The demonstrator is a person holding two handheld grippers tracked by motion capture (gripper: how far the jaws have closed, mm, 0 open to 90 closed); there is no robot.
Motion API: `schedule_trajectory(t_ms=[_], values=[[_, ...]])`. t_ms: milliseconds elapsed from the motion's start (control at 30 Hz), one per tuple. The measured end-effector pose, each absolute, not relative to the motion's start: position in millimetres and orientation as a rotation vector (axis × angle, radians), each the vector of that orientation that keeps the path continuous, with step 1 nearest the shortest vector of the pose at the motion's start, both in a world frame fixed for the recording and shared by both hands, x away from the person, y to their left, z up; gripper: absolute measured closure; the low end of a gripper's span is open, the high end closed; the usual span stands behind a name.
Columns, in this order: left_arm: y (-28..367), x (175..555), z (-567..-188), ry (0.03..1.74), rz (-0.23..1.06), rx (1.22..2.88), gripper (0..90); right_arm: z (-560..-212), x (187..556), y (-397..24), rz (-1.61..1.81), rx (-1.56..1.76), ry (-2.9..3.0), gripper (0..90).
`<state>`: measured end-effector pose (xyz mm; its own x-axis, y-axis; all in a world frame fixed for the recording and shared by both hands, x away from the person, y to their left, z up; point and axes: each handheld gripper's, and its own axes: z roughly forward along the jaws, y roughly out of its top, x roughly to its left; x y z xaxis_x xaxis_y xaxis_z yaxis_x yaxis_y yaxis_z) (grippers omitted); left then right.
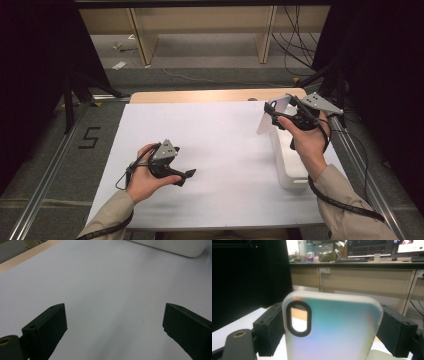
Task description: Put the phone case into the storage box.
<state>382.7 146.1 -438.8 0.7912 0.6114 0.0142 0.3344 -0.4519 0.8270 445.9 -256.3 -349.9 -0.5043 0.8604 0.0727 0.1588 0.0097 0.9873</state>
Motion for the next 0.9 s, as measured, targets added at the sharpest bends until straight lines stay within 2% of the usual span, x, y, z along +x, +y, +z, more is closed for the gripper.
schedule_trajectory(t_ms=[900], values=[[146.4, 383.1, -438.8, 0.703, 0.390, 2.069, 5.0, -345.7, 452.6, -282.7, 1.487, 1.112, 1.622, 17.7]])
